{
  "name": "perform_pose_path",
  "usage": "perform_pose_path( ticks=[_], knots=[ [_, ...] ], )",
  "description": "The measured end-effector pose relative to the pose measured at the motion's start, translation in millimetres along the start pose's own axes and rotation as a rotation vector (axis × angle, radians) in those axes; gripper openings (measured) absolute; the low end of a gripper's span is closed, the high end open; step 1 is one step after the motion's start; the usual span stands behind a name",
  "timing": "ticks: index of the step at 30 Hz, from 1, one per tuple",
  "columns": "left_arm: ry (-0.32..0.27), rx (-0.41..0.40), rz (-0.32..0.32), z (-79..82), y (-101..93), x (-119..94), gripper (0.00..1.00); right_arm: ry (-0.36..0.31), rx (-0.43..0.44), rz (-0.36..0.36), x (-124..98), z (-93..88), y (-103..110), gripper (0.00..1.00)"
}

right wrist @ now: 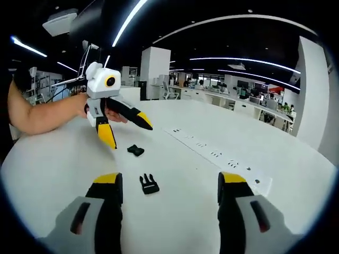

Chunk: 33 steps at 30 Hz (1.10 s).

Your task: Snap the two parts of the plastic buckle together until the buckle closes and remains connected.

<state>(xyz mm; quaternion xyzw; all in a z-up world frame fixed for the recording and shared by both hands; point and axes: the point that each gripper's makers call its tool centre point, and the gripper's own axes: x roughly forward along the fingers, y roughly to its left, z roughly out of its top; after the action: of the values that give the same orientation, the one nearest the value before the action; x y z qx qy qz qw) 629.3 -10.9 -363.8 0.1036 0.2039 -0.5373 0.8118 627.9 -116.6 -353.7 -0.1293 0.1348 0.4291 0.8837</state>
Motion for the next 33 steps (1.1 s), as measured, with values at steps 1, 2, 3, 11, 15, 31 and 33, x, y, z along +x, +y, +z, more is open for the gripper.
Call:
perform_pose_path(
  ticks=[1,2,3,11,15,31,33],
  knots=[
    [0.000,0.003,-0.003,-0.3,-0.6,0,0.60,0.001,-0.001,0.011,1,0.3,2,0.70],
    [-0.001,0.006,-0.006,-0.5,-1.4,1,0.60,-0.001,-0.001,0.013,1,0.8,2,0.68],
    [-0.002,0.008,-0.007,-0.7,-1.3,1,0.59,-0.005,0.003,0.019,1,1.6,3,0.65],
    [-0.017,0.000,-0.003,1.5,-1.4,1,0.52,-0.017,0.000,0.037,0,3.4,8,0.62],
    [-0.016,0.007,-0.008,1.5,-2.1,1,0.45,-0.007,-0.004,0.067,3,-0.4,14,0.51],
    [0.004,0.018,-0.016,-0.8,-2.5,0,0.37,-0.005,-0.006,0.082,4,-0.8,15,0.46],
    [0.004,0.017,-0.019,-0.3,-3.2,0,0.37,-0.003,-0.006,0.087,4,-1.1,17,0.46]
  ],
)
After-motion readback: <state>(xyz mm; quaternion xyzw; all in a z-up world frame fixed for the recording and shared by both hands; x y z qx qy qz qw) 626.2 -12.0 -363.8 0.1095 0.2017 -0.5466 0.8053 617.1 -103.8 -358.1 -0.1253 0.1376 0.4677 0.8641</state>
